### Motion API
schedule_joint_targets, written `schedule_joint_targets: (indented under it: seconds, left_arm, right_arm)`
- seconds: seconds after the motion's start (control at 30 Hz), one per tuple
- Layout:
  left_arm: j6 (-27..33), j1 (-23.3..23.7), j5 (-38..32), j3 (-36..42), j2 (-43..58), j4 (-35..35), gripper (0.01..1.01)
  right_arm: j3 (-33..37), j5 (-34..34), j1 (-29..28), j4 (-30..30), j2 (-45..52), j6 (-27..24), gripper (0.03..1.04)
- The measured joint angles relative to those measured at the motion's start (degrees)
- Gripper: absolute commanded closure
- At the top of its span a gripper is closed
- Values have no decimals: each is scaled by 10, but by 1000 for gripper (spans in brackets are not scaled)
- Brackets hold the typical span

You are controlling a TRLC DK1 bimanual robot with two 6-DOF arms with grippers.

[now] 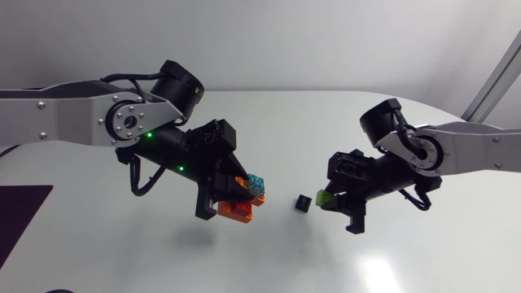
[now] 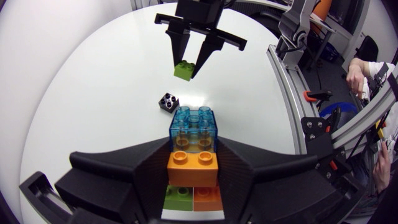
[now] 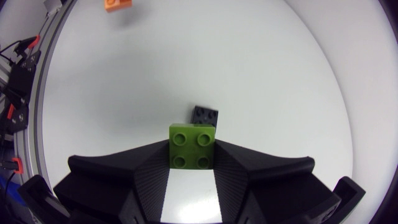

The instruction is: Separate the duplo bricks

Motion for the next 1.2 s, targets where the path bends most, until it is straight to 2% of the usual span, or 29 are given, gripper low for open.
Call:
schedule_joint_targets:
  seconds: [0.23, 0.37, 0.6, 0.9, 1.03, 1.2]
  left_arm:
    - [-7, -1, 0, -8, -4, 15, 664]
    - [-18, -7, 0, -11, -5, 30, 664]
    - [-34, -14, 0, -23, -7, 46, 664]
    - [-44, -14, 0, -32, -7, 57, 662]
    - [-45, -14, 0, -32, -7, 58, 662]
    - [-45, -14, 0, -34, -7, 58, 662]
  right_arm:
    - [-59, 79, -2, -5, 0, -36, 841]
    - [-70, 100, 11, -1, 4, -40, 839]
    - [-73, 122, 38, 40, 51, -39, 825]
    - [-73, 123, 48, 70, 60, -35, 461]
    - [-73, 126, 48, 77, 60, -35, 210]
    - [-73, 125, 48, 80, 56, -35, 152]
